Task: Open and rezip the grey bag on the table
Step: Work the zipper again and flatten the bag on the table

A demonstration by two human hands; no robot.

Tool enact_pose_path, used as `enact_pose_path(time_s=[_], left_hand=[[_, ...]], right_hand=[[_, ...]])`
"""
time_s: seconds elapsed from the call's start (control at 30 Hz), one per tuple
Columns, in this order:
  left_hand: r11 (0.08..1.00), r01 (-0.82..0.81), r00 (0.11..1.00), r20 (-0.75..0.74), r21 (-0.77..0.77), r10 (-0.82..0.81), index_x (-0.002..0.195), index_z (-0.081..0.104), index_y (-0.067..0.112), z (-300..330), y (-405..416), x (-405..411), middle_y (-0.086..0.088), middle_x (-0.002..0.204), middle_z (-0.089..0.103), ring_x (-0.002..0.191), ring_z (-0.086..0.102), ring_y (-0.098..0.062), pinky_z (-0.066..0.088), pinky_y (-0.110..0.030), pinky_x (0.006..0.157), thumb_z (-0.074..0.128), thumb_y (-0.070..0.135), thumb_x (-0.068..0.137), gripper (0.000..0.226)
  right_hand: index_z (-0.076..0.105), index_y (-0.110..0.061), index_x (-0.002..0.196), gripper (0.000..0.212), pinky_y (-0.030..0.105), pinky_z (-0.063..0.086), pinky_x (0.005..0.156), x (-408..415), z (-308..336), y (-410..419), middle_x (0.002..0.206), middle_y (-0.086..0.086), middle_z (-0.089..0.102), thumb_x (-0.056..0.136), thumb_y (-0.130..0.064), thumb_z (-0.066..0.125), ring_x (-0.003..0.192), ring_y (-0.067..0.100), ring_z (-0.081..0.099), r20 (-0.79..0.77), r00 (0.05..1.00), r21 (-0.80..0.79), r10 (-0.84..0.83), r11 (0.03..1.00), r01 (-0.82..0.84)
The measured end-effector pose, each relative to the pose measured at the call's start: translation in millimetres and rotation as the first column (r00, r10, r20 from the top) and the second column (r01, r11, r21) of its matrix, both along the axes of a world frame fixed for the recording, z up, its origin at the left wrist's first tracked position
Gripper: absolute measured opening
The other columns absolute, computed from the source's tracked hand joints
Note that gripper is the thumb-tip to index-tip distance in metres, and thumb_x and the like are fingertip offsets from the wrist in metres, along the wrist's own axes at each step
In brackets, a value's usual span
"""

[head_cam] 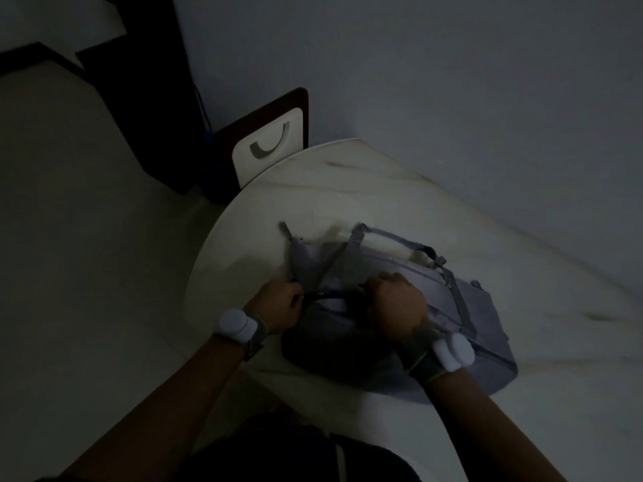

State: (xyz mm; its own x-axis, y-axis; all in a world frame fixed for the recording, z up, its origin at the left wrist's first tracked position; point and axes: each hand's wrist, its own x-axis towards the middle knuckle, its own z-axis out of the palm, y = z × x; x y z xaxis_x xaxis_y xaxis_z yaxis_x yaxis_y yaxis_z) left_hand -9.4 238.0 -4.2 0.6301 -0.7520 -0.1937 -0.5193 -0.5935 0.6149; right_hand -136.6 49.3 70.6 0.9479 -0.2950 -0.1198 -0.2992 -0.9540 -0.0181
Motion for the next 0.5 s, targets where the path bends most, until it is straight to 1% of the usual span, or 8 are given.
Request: enact_pose_path(time_s=[0.07, 0.13, 0.17, 0.2, 0.27, 0.37, 0.43, 0.5], left_hand=[[0.999, 0.001, 0.998, -0.058, 0.051, 0.001, 0.082, 0.063, 0.006, -4, 8, 3, -0.019, 0.089, 0.068, 0.084, 0.063, -0.034, 0.047, -0.031, 0.068, 0.052, 0.013, 0.084, 0.014], [0.992, 0.041, 0.995, -0.095, 0.119, -0.03, 0.089, 0.065, 0.007, -5, 15, 2, -0.017, 0.097, 0.068, 0.093, 0.062, -0.032, 0.044, -0.028, 0.071, 0.055, 0.016, 0.084, 0.014], [0.988, 0.062, 0.994, -0.101, 0.145, -0.047, 0.093, 0.066, 0.008, -6, 16, -1, -0.015, 0.102, 0.068, 0.096, 0.061, -0.031, 0.043, -0.028, 0.073, 0.057, 0.019, 0.085, 0.016], [0.984, 0.066, 0.994, -0.097, 0.164, -0.05, 0.098, 0.066, 0.011, -6, 16, -4, -0.015, 0.106, 0.068, 0.099, 0.061, -0.032, 0.044, -0.029, 0.075, 0.058, 0.024, 0.086, 0.02], [0.985, 0.039, 0.997, -0.072, 0.166, -0.028, 0.102, 0.066, 0.011, -9, 15, -10, -0.016, 0.109, 0.067, 0.1, 0.061, -0.035, 0.046, -0.032, 0.077, 0.057, 0.029, 0.086, 0.026], [0.985, 0.003, 1.0, -0.031, 0.171, 0.002, 0.097, 0.065, 0.005, -10, 14, -14, -0.021, 0.104, 0.067, 0.095, 0.062, -0.039, 0.044, -0.032, 0.071, 0.054, 0.023, 0.087, 0.024], [0.986, -0.016, 1.0, -0.007, 0.167, 0.018, 0.093, 0.066, 0.006, -9, 16, -13, -0.019, 0.1, 0.068, 0.094, 0.062, -0.038, 0.045, -0.033, 0.07, 0.055, 0.023, 0.084, 0.022], [0.986, -0.036, 0.998, -0.049, 0.164, 0.044, 0.083, 0.068, 0.007, -5, 17, -9, -0.018, 0.093, 0.069, 0.089, 0.063, -0.037, 0.044, -0.031, 0.068, 0.053, 0.026, 0.078, 0.024]], right_hand=[[0.069, -0.016, 0.099, 0.03, 0.034, 0.047, 0.07, 4, 2, 9, 0.096, 0.009, 0.065, 0.086, -0.04, 0.057, 0.094, 0.031, 0.059, 0.043, 0.999, 0.03, 0.021, 0.999, -0.022], [0.067, -0.02, 0.102, 0.047, 0.035, 0.047, 0.073, 10, 4, 25, 0.097, 0.004, 0.064, 0.081, -0.059, 0.052, 0.095, 0.028, 0.055, 0.125, 0.99, 0.069, 0.066, 0.995, -0.075], [0.065, -0.022, 0.106, 0.054, 0.036, 0.047, 0.077, 14, 2, 32, 0.101, 0.003, 0.063, 0.078, -0.065, 0.05, 0.097, 0.027, 0.054, 0.124, 0.987, 0.073, 0.106, 0.991, -0.115], [0.063, -0.023, 0.112, 0.057, 0.038, 0.045, 0.081, 18, -1, 38, 0.107, 0.002, 0.062, 0.076, -0.066, 0.05, 0.101, 0.027, 0.052, 0.099, 0.983, 0.064, 0.156, 0.985, -0.163], [0.059, -0.023, 0.12, 0.058, 0.04, 0.041, 0.088, 27, -10, 39, 0.116, 0.003, 0.06, 0.077, -0.061, 0.052, 0.108, 0.029, 0.051, 0.021, 0.983, 0.026, 0.18, 0.983, -0.181], [0.06, -0.02, 0.12, 0.051, 0.042, 0.039, 0.089, 38, -16, 33, 0.119, 0.006, 0.06, 0.081, -0.051, 0.052, 0.11, 0.032, 0.05, -0.04, 0.997, 0.025, 0.073, 0.997, -0.072], [0.061, -0.017, 0.119, 0.044, 0.043, 0.04, 0.088, 41, -17, 34, 0.117, 0.009, 0.061, 0.084, -0.043, 0.056, 0.108, 0.034, 0.051, -0.02, 0.997, 0.003, 0.076, 0.997, -0.076], [0.065, -0.015, 0.113, 0.038, 0.04, 0.043, 0.083, 43, -17, 42, 0.108, 0.009, 0.064, 0.082, -0.037, 0.06, 0.099, 0.034, 0.055, 0.025, 0.99, -0.042, 0.141, 0.989, -0.14]])
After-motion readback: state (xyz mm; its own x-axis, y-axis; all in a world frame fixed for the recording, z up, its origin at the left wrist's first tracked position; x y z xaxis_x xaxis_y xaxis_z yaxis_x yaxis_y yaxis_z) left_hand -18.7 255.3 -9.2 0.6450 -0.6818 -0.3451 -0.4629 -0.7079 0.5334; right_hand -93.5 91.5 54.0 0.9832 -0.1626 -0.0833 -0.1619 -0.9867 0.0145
